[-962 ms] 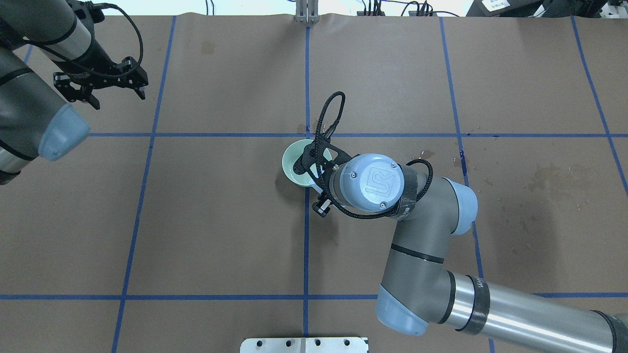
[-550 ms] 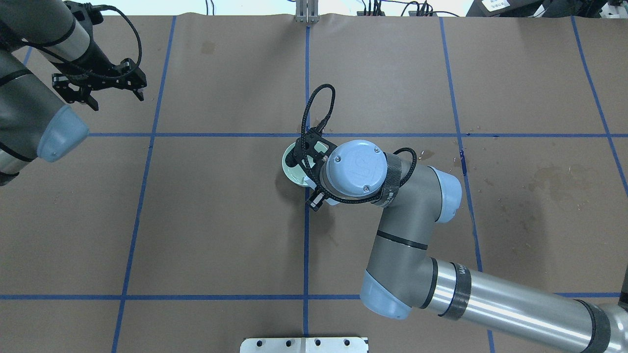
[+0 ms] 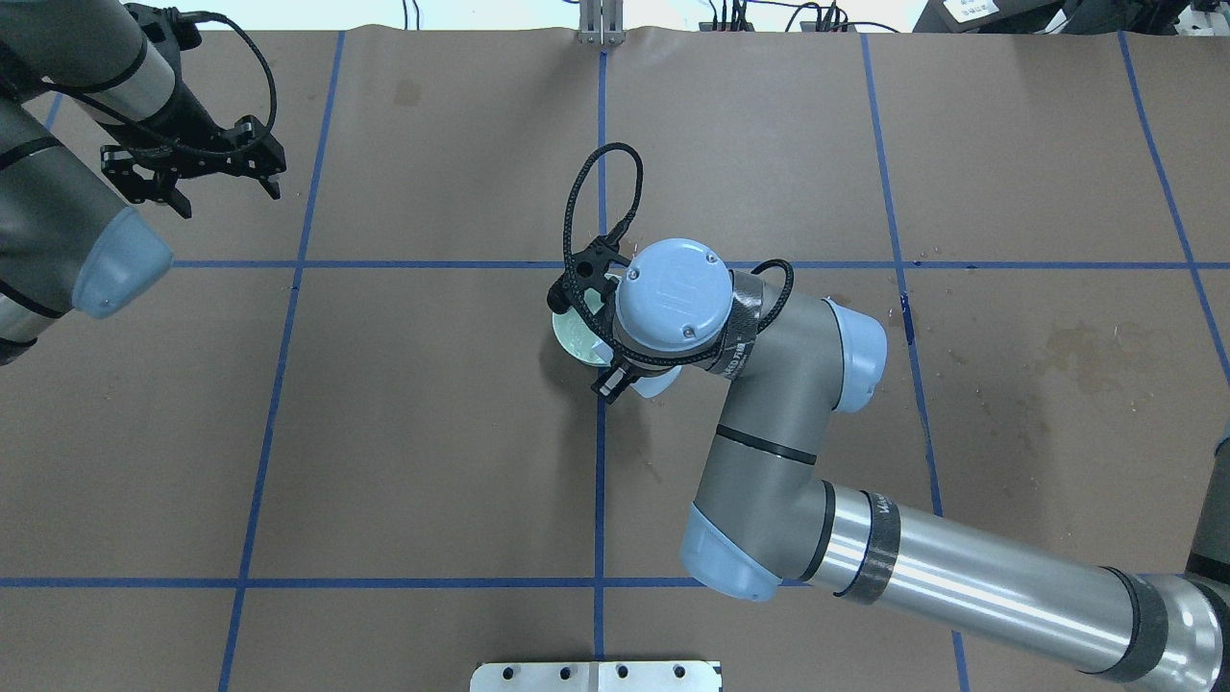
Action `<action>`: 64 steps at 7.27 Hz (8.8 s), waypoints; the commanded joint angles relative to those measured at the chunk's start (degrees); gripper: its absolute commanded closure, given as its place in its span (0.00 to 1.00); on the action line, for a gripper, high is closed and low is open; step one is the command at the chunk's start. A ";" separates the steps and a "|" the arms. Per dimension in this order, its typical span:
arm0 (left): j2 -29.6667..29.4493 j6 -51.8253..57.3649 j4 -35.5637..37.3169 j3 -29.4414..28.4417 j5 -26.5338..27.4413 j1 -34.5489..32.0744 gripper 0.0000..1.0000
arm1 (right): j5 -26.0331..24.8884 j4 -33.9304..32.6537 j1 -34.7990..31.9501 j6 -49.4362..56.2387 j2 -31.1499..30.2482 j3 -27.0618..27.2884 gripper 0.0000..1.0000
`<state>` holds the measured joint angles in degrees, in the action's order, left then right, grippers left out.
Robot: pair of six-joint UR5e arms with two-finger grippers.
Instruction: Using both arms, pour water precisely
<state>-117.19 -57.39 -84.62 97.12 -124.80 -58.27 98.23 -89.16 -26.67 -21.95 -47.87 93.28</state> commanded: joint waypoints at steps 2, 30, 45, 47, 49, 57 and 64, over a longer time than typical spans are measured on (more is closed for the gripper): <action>0.04 0.00 0.07 0.00 0.00 0.00 0.00 | 1.78 -4.27 -1.54 2.70 1.64 -0.03 1.00; -0.84 -1.05 0.68 1.85 0.26 -0.18 0.00 | -59.47 13.22 -8.23 -83.41 -44.07 0.24 1.00; -0.32 -2.28 0.68 3.34 0.26 -0.26 0.00 | -61.22 13.13 -1.29 -92.37 -48.98 -2.66 1.00; -0.23 -2.28 0.68 3.34 0.35 -0.26 0.00 | -61.49 13.04 -0.14 -92.75 -50.04 -2.66 1.00; -0.14 -2.28 0.68 3.34 0.35 -0.26 0.00 | -61.85 12.96 0.21 -92.75 -50.13 -2.84 1.00; -0.05 -2.28 0.68 3.34 0.35 -0.18 0.00 | -62.02 12.78 1.18 -93.18 -51.01 -3.01 0.16; -0.05 -2.28 0.68 3.51 0.26 -0.26 0.00 | -62.55 12.78 1.71 -93.54 -51.45 -2.05 0.01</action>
<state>-117.25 -59.68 -83.93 100.52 -124.47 -58.49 35.60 -76.38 -25.18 -115.49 -99.16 90.77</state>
